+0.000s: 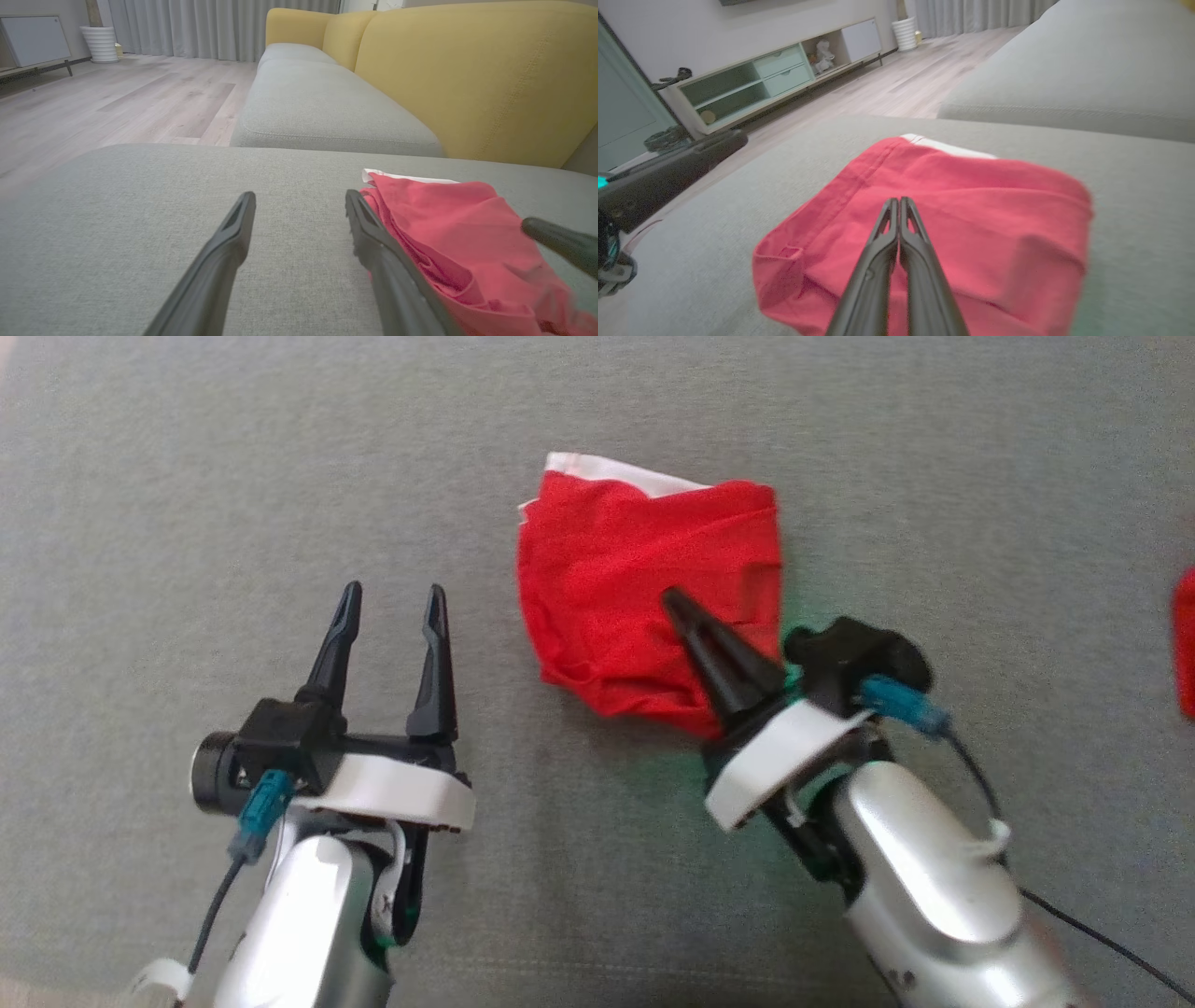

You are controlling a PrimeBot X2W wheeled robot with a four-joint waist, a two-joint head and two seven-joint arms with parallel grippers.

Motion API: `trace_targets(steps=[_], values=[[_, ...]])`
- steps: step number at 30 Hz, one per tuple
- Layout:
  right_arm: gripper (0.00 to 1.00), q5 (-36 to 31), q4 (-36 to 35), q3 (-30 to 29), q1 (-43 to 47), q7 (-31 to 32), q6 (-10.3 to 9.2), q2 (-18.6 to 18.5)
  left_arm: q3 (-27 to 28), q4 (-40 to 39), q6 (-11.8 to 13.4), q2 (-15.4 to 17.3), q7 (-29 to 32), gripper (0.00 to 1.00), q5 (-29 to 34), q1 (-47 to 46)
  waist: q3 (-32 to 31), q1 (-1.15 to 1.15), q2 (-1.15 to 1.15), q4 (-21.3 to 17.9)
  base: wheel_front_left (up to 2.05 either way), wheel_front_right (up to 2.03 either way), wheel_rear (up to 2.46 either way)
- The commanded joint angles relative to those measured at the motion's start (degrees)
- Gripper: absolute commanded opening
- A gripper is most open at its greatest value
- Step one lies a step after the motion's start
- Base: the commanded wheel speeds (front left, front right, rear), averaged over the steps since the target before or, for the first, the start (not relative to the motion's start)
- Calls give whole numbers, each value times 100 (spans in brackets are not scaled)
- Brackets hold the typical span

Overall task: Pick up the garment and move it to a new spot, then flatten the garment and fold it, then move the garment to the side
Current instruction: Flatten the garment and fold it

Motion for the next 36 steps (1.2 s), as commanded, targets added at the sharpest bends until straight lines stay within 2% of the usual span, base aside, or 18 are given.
trace_targets(steps=[1,8,16,22,26,27,28,29,33,34,35,36], values=[[0,99,-2,243,-174,-78,39,122,136,-189,8,34,-30,100,-12,-209,53,0,0,178,0,0,0],[0,544,1019,1203,-763,-229,39,147,1,-191,-5,-30,-30,100,-19,-282,119,0,0,451,0,0,0],[0,806,1628,2210,-1004,-321,39,149,-5,-204,49,-60,-30,100,-16,-251,142,0,0,446,0,0,0],[0,1016,1504,2556,-993,-676,39,149,101,-172,41,-57,-30,100,11,-165,22,0,0,234,0,0,0],[0,1096,1027,2222,-898,-994,39,127,179,-149,31,-9,-30,100,47,-78,-157,0,0,35,0,0,0],[7,1105,880,2043,-840,-1044,39,97,207,-150,36,8,-30,100,53,-52,-211,0,0,-27,0,0,0],[48,1072,745,1805,-773,-1079,39,40,229,-152,37,25,-30,100,56,-27,-258,0,0,-77,0,0,0],[100,1050,610,1537,-679,-1102,39,-5,253,-153,38,45,-30,100,60,-2,-314,0,0,-127,0,0,0],[100,789,60,264,-197,-1145,39,-141,348,-192,51,128,-30,100,77,95,-514,0,0,-314,0,0,0],[100,789,60,264,-197,-1145,39,-141,348,-192,51,128,-30,100,77,95,-514,0,0,-314,0,0,0],[100,587,-200,-381,108,-1086,39,-163,382,-218,59,171,-30,100,91,146,-605,0,0,-390,0,0,0],[100,587,-200,-381,108,-1086,39,-163,382,-218,59,171,-30,100,91,146,-605,0,0,-390,0,0,0]])
